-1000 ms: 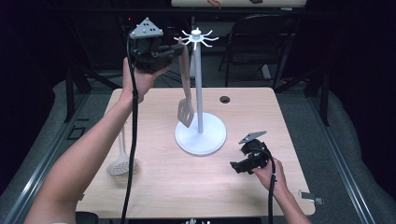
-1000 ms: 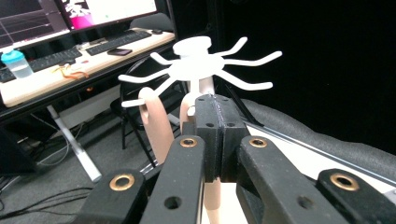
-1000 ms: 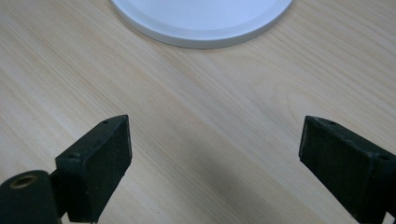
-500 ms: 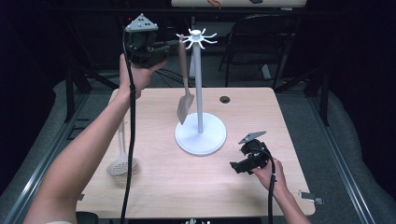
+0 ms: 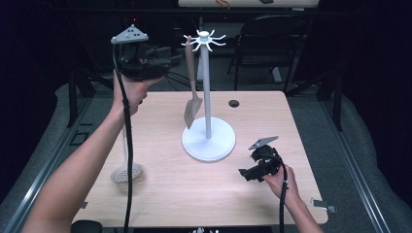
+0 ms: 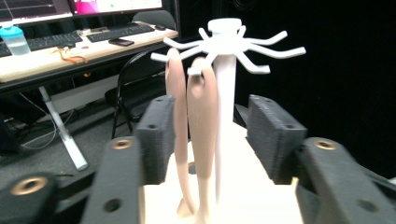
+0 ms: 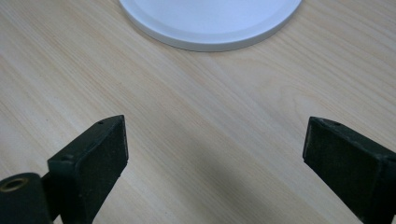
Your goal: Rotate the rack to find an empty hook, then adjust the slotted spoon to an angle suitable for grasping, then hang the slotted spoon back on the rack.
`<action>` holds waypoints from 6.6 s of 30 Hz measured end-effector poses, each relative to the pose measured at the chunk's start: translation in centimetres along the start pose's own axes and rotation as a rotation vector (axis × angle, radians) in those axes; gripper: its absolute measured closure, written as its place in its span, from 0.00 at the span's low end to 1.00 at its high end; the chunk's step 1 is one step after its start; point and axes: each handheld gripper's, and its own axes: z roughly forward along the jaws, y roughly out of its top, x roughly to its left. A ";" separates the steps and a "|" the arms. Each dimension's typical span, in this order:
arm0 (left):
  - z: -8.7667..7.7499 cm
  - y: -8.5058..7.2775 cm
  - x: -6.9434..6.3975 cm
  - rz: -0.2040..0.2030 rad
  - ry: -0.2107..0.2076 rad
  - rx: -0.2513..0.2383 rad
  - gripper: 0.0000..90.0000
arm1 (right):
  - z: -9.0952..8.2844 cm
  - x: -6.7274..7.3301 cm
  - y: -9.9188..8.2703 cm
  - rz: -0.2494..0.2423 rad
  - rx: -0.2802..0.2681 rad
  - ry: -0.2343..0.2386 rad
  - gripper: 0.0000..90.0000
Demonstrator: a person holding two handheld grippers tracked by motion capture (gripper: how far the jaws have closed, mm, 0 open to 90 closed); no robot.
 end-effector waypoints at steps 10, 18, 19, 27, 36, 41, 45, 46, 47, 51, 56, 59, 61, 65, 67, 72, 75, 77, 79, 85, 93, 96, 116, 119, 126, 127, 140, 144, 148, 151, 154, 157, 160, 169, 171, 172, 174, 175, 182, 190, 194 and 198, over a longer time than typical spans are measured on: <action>-3.0 -3.9 1.1 -0.013 0.118 0.070 0.23 | 0.6 -0.2 -0.2 0.005 0.006 0.017 0.06; -4.0 -9.7 2.6 -0.066 0.201 0.186 0.14 | 0.9 0.0 -0.2 0.009 0.016 0.022 0.06; -4.0 -9.7 2.6 -0.066 0.201 0.186 0.12 | 0.9 0.0 -0.2 0.009 0.016 0.022 0.06; -4.5 -15.4 4.0 -0.102 0.318 0.303 0.04 | 1.4 0.1 -0.2 -0.004 0.055 0.030 0.06; -4.8 -21.9 6.6 -0.271 0.383 0.383 0.02 | 1.9 0.4 -0.2 -0.013 0.085 0.036 0.07; -4.6 -23.7 7.8 -0.318 0.399 0.416 0.00 | 2.2 0.6 -0.1 -0.028 0.105 0.035 0.07; -4.3 -24.6 8.3 -0.332 0.409 0.461 0.01 | 2.3 0.7 -0.2 -0.031 0.113 0.036 0.08; -3.9 -25.4 8.6 -0.333 0.417 0.494 0.04 | 2.1 0.7 -0.1 -0.040 0.116 0.032 0.08; -3.9 -25.4 8.6 -0.333 0.417 0.494 0.05 | 2.1 0.7 -0.1 -0.040 0.116 0.032 0.08; -2.9 -26.9 9.4 -0.360 0.438 0.564 0.10 | 2.2 0.8 0.0 -0.056 0.141 0.034 0.08; -1.5 -28.5 10.3 -0.391 0.439 0.639 0.24 | 2.6 0.8 0.0 -0.046 0.151 0.041 0.09; -0.8 -29.4 10.6 -0.392 0.437 0.695 0.39 | 2.7 0.9 0.0 -0.053 0.169 0.033 0.11; -0.5 -29.7 10.7 -0.388 0.434 0.717 0.50 | 2.8 0.9 0.0 -0.064 0.177 0.038 0.11; -0.3 -30.2 11.1 -0.389 0.428 0.722 0.66 | 2.8 0.7 -0.1 -0.054 0.181 0.036 0.12; 0.1 -30.7 11.6 -0.400 0.427 0.735 0.71 | 2.8 0.6 -0.1 -0.049 0.184 0.043 0.12; 0.4 -31.0 11.5 -0.386 0.414 0.757 0.75 | 2.8 0.7 0.0 -0.055 0.180 0.036 0.13; 0.2 -31.0 11.5 -0.405 0.411 0.752 0.76 | 2.8 0.7 -0.1 -0.056 0.180 0.035 0.13; 0.1 -31.0 11.4 -0.409 0.404 0.746 0.78 | 2.6 0.8 -0.1 -0.053 0.180 0.034 0.14; -0.1 -30.9 11.0 -0.399 0.380 0.760 0.79 | 2.6 0.7 -0.1 -0.052 0.180 0.030 0.14; -0.2 -30.8 10.0 -0.378 0.323 0.775 0.81 | 2.5 0.7 0.0 -0.056 0.183 0.026 0.14; 0.3 -30.6 8.6 -0.374 0.188 0.776 0.86 | 2.3 0.6 -0.1 -0.054 0.177 0.029 0.14; 0.7 -30.4 7.9 -0.343 0.147 0.795 0.86 | 2.4 0.5 -0.1 -0.055 0.174 0.027 0.14; 4.5 -28.6 5.8 -0.130 0.134 0.941 0.78 | 2.3 0.2 -0.1 -0.056 0.190 0.018 0.14; 4.9 -28.7 5.8 -0.128 0.142 0.956 0.78 | 2.4 0.1 0.0 -0.056 0.199 0.014 0.14; 5.8 -29.0 5.7 -0.089 0.164 0.990 0.83 | 2.4 0.3 0.1 -0.066 0.201 0.012 0.14; 5.8 -29.0 5.7 -0.089 0.164 0.990 0.84 | 2.4 0.3 0.1 -0.066 0.201 0.012 0.14; 3.1 -28.5 6.0 -0.161 0.156 0.826 0.85 | 2.1 0.3 0.1 -0.065 0.179 0.012 0.14; 2.2 -28.3 6.1 -0.161 0.148 0.783 0.85 | 2.2 0.3 0.0 -0.056 0.183 0.017 0.14; 1.7 -27.9 5.9 -0.151 0.146 0.756 0.85 | 2.1 0.3 0.0 -0.055 0.180 0.002 0.14; 1.3 -27.8 5.9 -0.157 0.153 0.731 0.85 | 2.1 0.3 0.0 -0.057 0.191 0.005 0.14; 0.9 -27.7 6.0 -0.163 0.160 0.711 0.85 | 2.0 0.5 0.0 -0.058 0.187 0.002 0.14; 0.5 -27.5 5.9 -0.163 0.165 0.689 0.85 | 2.0 0.5 0.0 -0.066 0.194 -0.002 0.14; 0.1 -27.3 5.6 -0.167 0.182 0.673 0.85 | 2.1 0.4 0.1 -0.066 0.196 0.001 0.14; -1.8 -26.2 4.7 -0.130 0.224 0.563 0.85 | 2.2 0.6 0.1 -0.060 0.192 0.018 0.14; -2.2 -25.8 4.5 -0.119 0.224 0.539 0.85 | 2.3 0.6 0.1 -0.056 0.190 0.011 0.14; -2.5 -25.6 4.4 -0.117 0.223 0.530 0.85 | 2.2 0.7 0.2 -0.069 0.197 -0.001 0.14; -2.9 -25.0 4.2 -0.117 0.227 0.499 0.85 | 2.1 0.7 0.2 -0.069 0.193 0.005 0.14; -3.2 -24.8 4.1 -0.117 0.230 0.481 0.85 | 2.2 0.6 0.2 -0.069 0.195 -0.002 0.14; -4.6 -23.7 3.6 -0.116 0.240 0.408 0.85 | 2.3 0.5 0.1 -0.062 0.200 0.005 0.14; -5.8 -22.1 2.6 -0.121 0.239 0.302 0.85 | 2.5 0.4 0.1 -0.064 0.204 0.011 0.14; -6.2 -20.8 2.0 -0.114 0.224 0.239 0.85 | 2.6 0.5 -0.1 -0.058 0.203 0.016 0.14; -6.2 -19.4 1.1 -0.093 0.215 0.186 0.85 | 2.4 0.4 -0.1 -0.051 0.200 0.013 0.14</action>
